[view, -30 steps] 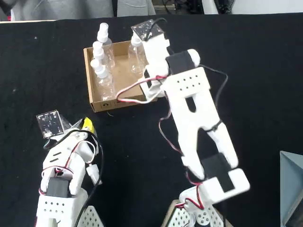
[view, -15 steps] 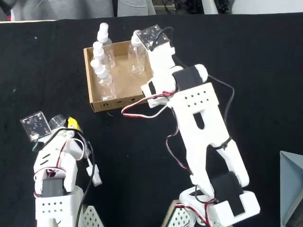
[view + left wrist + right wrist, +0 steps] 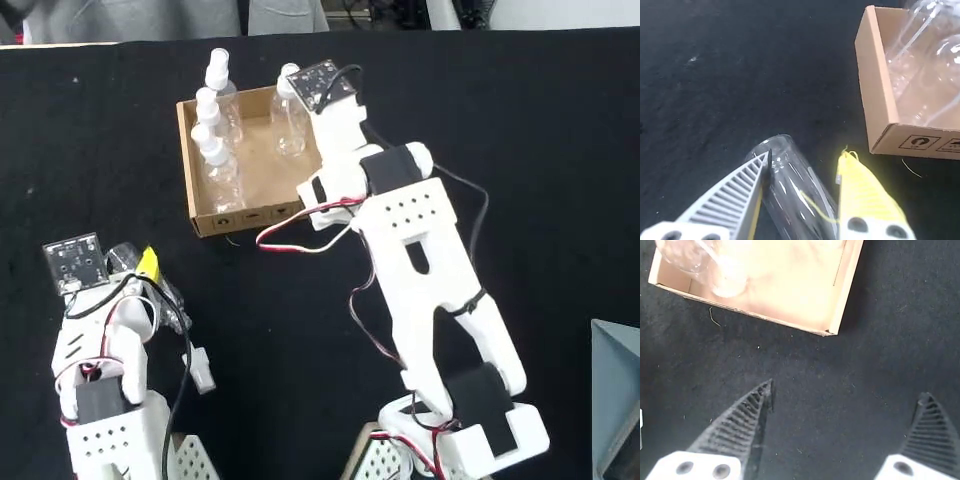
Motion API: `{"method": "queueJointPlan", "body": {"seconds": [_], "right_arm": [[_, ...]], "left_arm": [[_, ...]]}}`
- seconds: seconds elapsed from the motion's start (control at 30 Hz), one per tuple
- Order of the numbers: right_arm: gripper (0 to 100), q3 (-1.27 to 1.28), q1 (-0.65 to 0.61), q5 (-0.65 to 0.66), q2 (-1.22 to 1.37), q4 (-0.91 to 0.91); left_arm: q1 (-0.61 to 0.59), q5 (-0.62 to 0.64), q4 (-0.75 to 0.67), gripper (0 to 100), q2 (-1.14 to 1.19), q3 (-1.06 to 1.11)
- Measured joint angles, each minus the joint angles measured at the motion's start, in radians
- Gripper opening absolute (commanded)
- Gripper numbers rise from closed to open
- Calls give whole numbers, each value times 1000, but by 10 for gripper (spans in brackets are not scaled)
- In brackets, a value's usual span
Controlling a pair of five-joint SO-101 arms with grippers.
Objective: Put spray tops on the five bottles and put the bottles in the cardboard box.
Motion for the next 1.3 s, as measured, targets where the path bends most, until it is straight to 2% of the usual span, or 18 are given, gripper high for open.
{"method": "queueJointPlan", "body": {"seconds": [0.27,0.67,1.3], "right_arm": [[374,0,0,0,0,-3],[374,0,0,0,0,-3],[374,0,0,0,0,-3]], "left_arm": [[-2,11,11,255,-2,-3],[-2,15,60,260,-2,-31],[-2,15,61,260,37,-68]]}}
